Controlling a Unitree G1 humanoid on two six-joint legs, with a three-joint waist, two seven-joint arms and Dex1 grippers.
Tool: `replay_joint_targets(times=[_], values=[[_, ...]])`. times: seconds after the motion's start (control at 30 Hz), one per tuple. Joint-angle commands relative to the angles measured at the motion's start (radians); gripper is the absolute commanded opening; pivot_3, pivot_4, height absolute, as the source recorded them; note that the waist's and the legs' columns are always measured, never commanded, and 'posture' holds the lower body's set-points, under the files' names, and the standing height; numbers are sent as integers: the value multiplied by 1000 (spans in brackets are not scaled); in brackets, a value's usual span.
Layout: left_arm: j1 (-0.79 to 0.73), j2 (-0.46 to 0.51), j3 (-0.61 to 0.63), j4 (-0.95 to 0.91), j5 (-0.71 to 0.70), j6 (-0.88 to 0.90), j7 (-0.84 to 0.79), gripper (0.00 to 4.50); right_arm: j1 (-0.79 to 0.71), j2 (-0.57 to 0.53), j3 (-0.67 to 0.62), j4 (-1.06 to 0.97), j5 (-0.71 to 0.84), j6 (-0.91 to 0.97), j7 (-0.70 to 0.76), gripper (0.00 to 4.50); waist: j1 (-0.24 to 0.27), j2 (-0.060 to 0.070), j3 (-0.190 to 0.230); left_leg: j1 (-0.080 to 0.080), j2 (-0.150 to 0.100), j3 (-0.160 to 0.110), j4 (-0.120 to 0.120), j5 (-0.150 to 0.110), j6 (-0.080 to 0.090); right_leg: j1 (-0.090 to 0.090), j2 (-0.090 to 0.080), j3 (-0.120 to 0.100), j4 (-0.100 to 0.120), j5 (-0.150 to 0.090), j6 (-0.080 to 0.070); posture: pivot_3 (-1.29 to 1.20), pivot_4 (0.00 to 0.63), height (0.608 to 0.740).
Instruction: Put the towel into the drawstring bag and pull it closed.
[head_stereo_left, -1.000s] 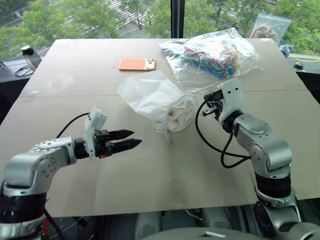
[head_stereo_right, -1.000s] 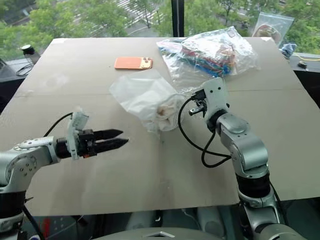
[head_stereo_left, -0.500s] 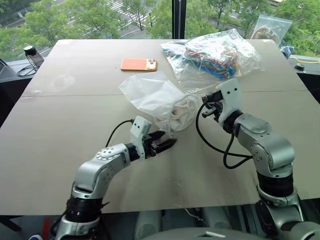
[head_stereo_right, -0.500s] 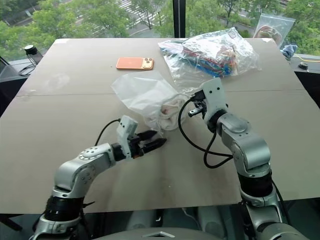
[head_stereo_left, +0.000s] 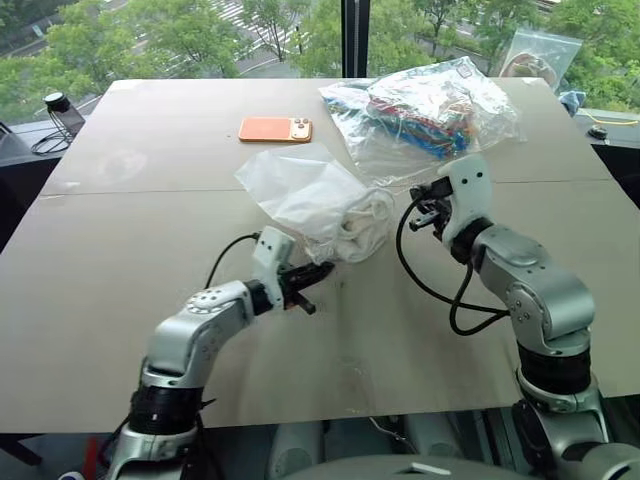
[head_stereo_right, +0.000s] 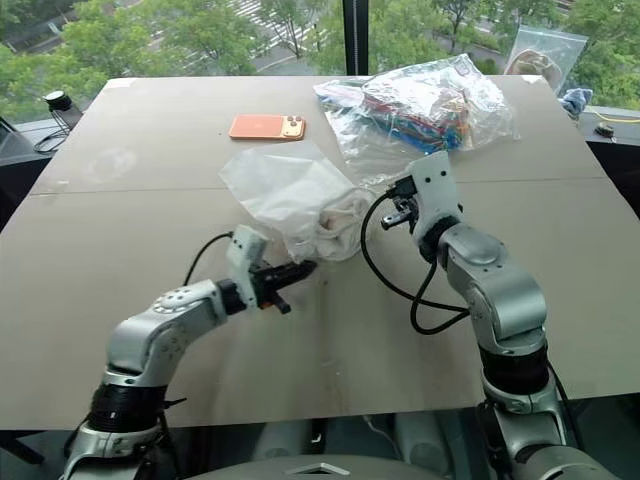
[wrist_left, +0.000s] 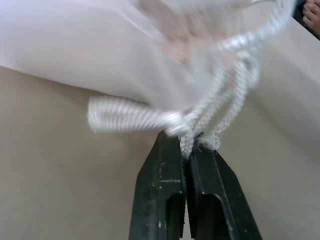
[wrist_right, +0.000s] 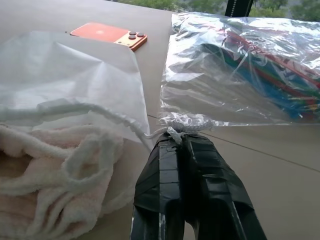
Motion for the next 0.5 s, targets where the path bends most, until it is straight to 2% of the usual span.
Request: replay_joint_targets(times=[0.03, 0.17, 0.27, 0.5], values=[[3, 76, 104, -73, -84, 5, -72, 26, -58, -20, -66, -4, 6, -69, 7, 0, 0, 0, 0, 0, 0, 0, 0, 0, 0, 0, 0, 0, 0, 0, 0, 0, 150, 740], [-45, 170, 179, -82, -178, 63, -126, 26, -123, -40, -130, 46, 22, -117, 15, 0, 3, 0, 0, 0, 0, 0, 0, 0, 0, 0, 0, 0, 0, 0, 0, 0, 150, 740], [-90, 219, 157, -61, -146, 31, -149, 26, -158, -56, -143, 86, 30, -140, 29, 0, 4, 0, 0, 0, 0, 0, 0, 0, 0, 0, 0, -1, -1, 0, 0, 0, 150, 740], [-90, 216, 81, -60, -75, -49, -164, 26, -154, -65, -119, 116, 33, -170, 50, 0, 1, 0, 1, 0, 0, 1, -1, 0, 0, 0, 0, 0, -1, 0, 0, 0, 150, 740]])
